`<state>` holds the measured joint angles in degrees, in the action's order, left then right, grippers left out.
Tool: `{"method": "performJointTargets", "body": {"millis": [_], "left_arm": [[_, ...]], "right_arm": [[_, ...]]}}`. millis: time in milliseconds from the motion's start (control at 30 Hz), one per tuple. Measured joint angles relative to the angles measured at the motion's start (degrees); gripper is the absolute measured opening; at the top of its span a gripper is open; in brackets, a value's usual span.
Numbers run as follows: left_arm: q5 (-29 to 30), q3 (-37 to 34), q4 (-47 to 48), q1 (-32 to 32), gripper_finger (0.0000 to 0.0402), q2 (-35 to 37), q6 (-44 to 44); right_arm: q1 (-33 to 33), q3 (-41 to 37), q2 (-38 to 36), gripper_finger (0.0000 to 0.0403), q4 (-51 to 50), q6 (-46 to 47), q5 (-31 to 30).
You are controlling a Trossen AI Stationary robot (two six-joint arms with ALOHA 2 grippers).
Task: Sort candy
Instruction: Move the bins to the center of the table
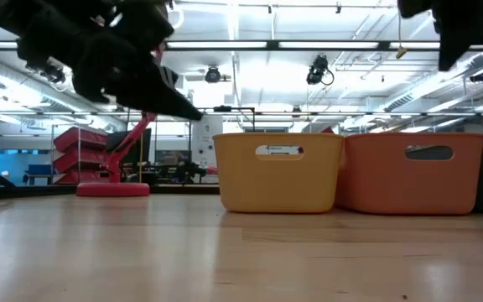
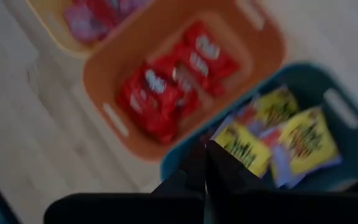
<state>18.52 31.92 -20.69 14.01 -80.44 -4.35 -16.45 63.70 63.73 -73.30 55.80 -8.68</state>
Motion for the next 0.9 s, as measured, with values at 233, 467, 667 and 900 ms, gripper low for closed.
{"method": "performJointTargets", "body": {"millis": [233, 467, 667, 900], "left_arm": [[0.07, 0.00, 1.87, 1.08, 0.0000, 4.41, -1.01], [0.26, 0.00, 7.20, 1.90, 0.0000, 8.33, 0.03], [0.30, 0.00, 9.76, 3.21, 0.0000, 11.71, 0.09], [1.12, 0.00, 9.92, 3.64, 0.0000, 12.56, 0.12]], "right_arm": [[-4.15, -0.04, -2.78, 0.0000, 1.72, -0.47, -9.02], [-8.59, -2.47, -3.56, 0.0000, 5.91, -1.64, -14.32], [-10.84, -10.38, -5.63, 0.0000, 16.37, -5.59, -12.91], [-13.18, -20.28, -5.76, 0.0000, 34.14, -10.69, -3.01]]}}
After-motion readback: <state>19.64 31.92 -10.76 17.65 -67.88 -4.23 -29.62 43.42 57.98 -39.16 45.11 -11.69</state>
